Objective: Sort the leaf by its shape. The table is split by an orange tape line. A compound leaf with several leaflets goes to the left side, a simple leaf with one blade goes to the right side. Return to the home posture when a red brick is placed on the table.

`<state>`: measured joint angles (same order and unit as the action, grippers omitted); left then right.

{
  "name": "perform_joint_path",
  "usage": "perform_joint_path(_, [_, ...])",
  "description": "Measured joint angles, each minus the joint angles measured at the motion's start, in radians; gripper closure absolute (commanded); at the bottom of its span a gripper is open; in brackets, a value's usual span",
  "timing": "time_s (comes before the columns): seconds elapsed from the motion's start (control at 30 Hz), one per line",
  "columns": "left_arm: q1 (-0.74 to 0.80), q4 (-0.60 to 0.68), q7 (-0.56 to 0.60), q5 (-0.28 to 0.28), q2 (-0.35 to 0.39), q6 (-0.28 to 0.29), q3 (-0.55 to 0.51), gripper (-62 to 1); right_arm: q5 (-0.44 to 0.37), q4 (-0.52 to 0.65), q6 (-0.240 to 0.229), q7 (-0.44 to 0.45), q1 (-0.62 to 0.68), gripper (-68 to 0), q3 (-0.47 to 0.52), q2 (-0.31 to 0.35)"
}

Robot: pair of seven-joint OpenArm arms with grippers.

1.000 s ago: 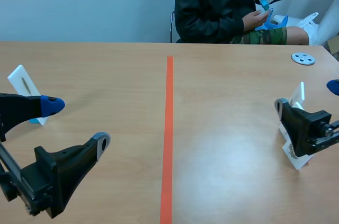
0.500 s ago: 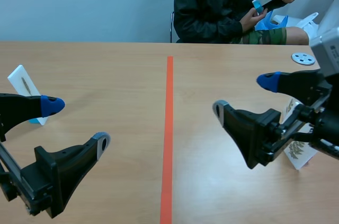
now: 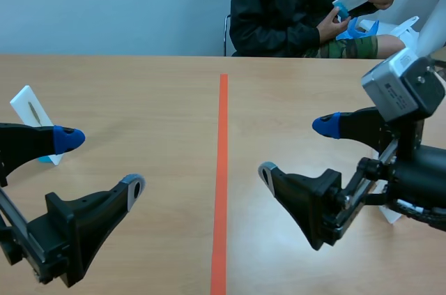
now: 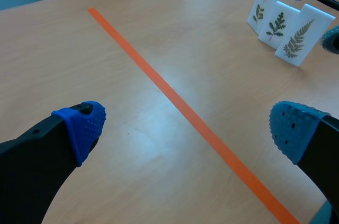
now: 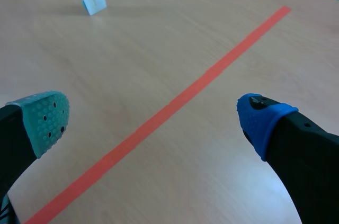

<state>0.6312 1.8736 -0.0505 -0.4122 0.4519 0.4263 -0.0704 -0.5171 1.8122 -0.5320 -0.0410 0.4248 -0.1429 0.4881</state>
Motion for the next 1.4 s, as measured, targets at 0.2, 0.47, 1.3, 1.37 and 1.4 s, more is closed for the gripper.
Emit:
perform_joint_path(0.2, [0.0, 0.0, 0.0, 0.0, 0.0, 0.0, 0.0, -62.3, 0.038, -0.001, 0.08, -0.039, 0.0, -66.7, -0.056, -0.051])
perform_joint_path(0.47, [0.0, 0.0, 0.0, 0.0, 0.0, 0.0, 0.0, -62.3, 0.049, -0.001, 0.095, -0.074, 0.0, -66.7, -0.074, -0.061])
perform_joint_path(1.3, [0.0, 0.0, 0.0, 0.0, 0.0, -0.016, 0.0, -62.3, 0.1, 0.074, 0.095, -0.144, 0.003, -66.7, -0.074, -0.061])
perform_joint_path(1.37, [0.0, 0.0, 0.0, 0.0, 0.0, -0.016, 0.0, -62.3, 0.103, 0.074, 0.099, -0.144, 0.003, -66.7, -0.074, -0.061])
perform_joint_path(1.4, [0.0, 0.0, 0.0, 0.0, 0.0, -0.016, 0.0, -62.3, 0.103, 0.074, 0.099, -0.144, 0.003, -66.7, -0.074, -0.061])
